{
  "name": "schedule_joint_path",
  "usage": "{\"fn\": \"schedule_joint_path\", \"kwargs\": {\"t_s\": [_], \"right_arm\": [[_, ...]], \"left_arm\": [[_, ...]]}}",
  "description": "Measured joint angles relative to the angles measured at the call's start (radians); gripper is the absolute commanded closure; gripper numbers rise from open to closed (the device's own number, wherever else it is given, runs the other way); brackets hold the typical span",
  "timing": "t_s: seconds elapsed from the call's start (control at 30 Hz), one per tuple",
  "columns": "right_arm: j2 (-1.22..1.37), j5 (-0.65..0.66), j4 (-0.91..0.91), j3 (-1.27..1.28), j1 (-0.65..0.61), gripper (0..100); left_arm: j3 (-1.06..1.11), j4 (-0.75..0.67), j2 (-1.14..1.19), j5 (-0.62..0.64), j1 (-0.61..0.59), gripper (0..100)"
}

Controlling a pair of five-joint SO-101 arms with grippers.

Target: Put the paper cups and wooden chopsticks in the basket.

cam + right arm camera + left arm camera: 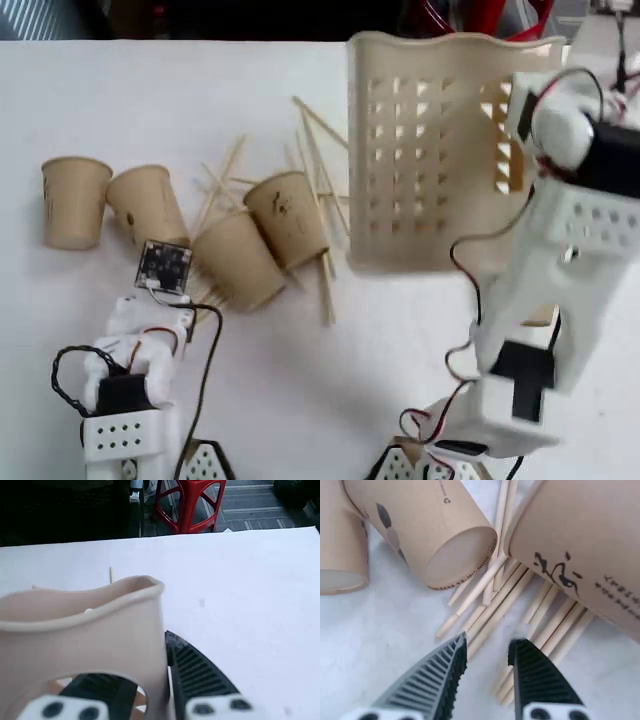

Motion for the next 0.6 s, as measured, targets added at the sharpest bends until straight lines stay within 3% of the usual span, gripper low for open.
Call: {"fn": "schedule_joint_path", "kwargs": {"t_s": [0.17, 0.33, 0.6], "right_arm": [[-0.173, 0.028, 0.012, 0.077, 0.003, 98.1], [-0.364, 0.064, -0.044, 0.353, -0.003, 98.1], [-0.687, 0.071, -0.6, 1.151, -0.026, 98.1]], "left_arm": [[0.0, 0.0, 0.0, 0.0, 0.0, 85], [0.0, 0.0, 0.0, 0.0, 0.0, 85], [0.0, 0.0, 0.0, 0.0, 0.0, 85]]}}
